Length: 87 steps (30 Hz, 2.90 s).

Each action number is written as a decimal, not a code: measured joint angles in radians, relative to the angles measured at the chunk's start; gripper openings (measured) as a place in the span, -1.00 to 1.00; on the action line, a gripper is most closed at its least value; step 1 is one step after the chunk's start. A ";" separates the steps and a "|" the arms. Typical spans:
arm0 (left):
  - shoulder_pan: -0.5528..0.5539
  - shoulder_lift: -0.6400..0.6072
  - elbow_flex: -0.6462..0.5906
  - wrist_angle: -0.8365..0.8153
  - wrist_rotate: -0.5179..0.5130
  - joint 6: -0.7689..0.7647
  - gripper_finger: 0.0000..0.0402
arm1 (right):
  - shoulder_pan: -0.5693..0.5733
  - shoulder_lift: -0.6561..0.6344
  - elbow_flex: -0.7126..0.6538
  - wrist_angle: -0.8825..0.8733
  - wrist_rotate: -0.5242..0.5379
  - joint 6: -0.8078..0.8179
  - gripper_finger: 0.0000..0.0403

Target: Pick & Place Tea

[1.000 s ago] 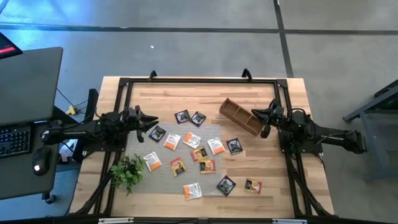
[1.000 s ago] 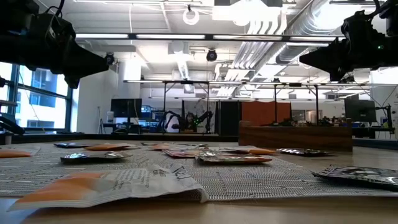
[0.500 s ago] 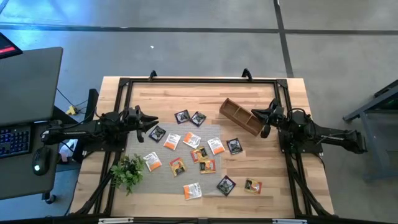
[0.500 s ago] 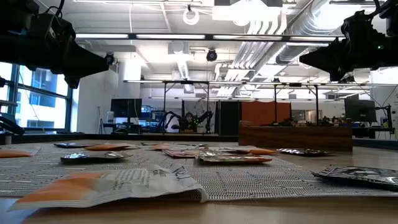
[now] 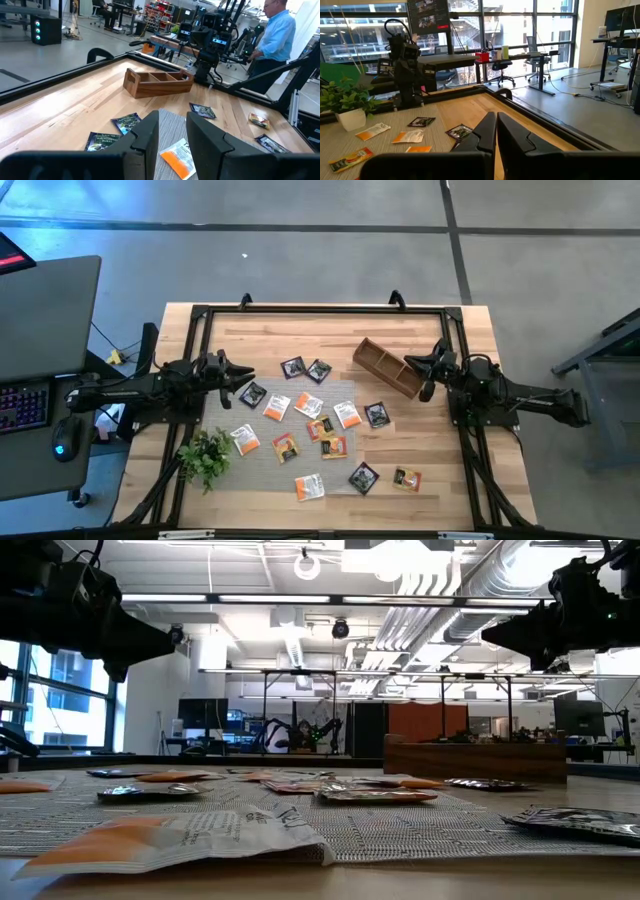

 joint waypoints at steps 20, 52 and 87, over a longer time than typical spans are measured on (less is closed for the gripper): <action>0.000 0.000 0.000 0.000 0.000 0.000 -0.51 | 0.000 0.000 0.000 0.000 0.000 0.000 -0.94; 0.000 0.000 0.000 0.000 0.000 0.000 -0.51 | 0.000 0.000 0.000 0.000 0.000 0.000 -0.94; 0.000 0.000 -0.002 0.195 -0.155 0.242 -0.51 | 0.000 0.001 0.000 0.079 0.075 -0.274 -0.94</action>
